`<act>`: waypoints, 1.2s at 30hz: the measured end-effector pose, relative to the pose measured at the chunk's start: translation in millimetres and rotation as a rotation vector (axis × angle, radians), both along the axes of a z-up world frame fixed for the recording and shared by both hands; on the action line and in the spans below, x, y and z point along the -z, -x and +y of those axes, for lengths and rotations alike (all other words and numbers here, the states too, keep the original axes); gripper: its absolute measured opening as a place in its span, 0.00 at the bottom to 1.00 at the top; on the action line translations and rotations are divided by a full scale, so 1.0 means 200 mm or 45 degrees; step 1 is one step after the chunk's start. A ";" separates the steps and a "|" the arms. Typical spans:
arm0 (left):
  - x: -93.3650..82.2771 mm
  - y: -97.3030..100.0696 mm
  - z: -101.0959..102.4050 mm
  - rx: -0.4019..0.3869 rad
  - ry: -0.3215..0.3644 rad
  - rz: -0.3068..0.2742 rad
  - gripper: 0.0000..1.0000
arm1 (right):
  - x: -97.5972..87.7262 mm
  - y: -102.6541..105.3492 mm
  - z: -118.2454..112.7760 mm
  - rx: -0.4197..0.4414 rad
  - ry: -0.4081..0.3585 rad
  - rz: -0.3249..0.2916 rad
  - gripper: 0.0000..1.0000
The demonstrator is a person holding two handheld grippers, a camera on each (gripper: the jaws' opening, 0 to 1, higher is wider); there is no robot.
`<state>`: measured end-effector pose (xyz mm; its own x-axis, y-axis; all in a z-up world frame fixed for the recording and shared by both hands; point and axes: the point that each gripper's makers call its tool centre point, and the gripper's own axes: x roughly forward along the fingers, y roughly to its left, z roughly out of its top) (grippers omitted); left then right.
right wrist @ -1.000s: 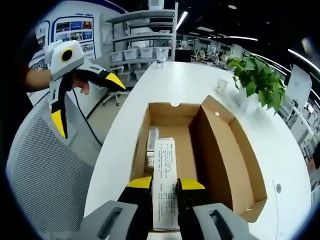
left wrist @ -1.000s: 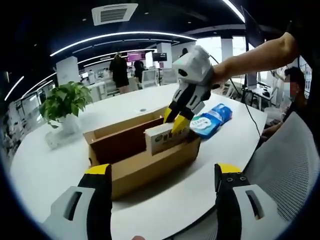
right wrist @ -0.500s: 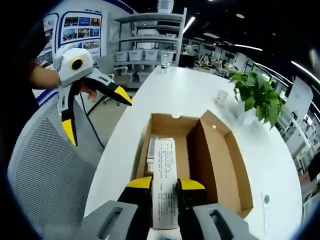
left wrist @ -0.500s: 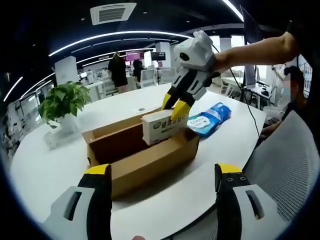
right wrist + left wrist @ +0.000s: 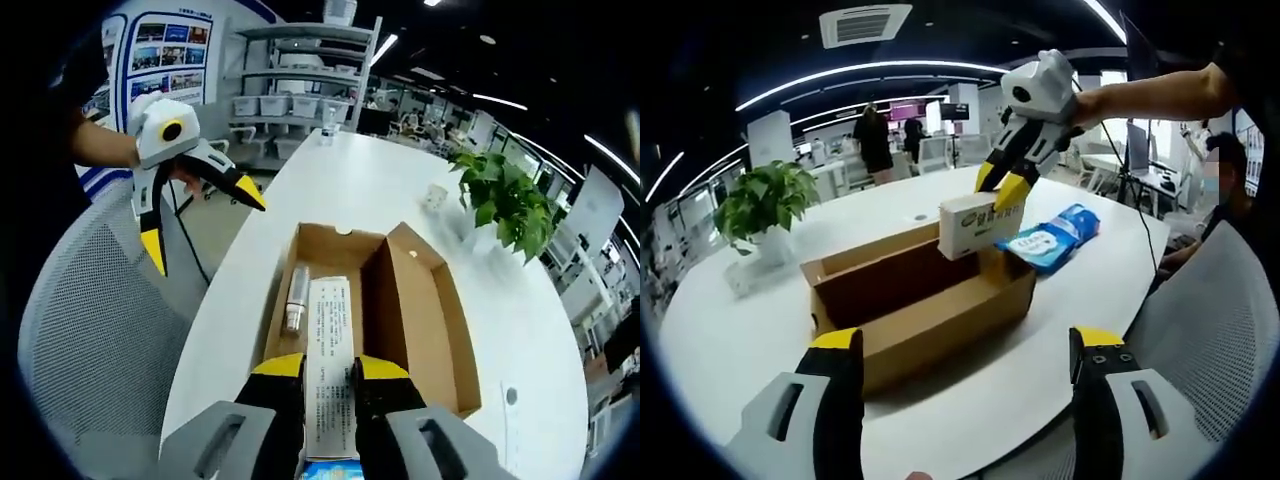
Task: Operate the shoe box by opening the lid, removing the specified soft item, and placing it in the target area until the item is outside and the box remains undamaged.
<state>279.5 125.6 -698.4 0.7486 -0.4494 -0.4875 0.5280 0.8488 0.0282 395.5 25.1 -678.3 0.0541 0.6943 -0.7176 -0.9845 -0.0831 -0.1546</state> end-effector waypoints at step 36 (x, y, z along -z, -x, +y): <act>0.00 0.02 -0.02 0.008 0.022 0.010 0.88 | -0.05 -0.16 -0.47 0.074 0.109 -0.068 0.14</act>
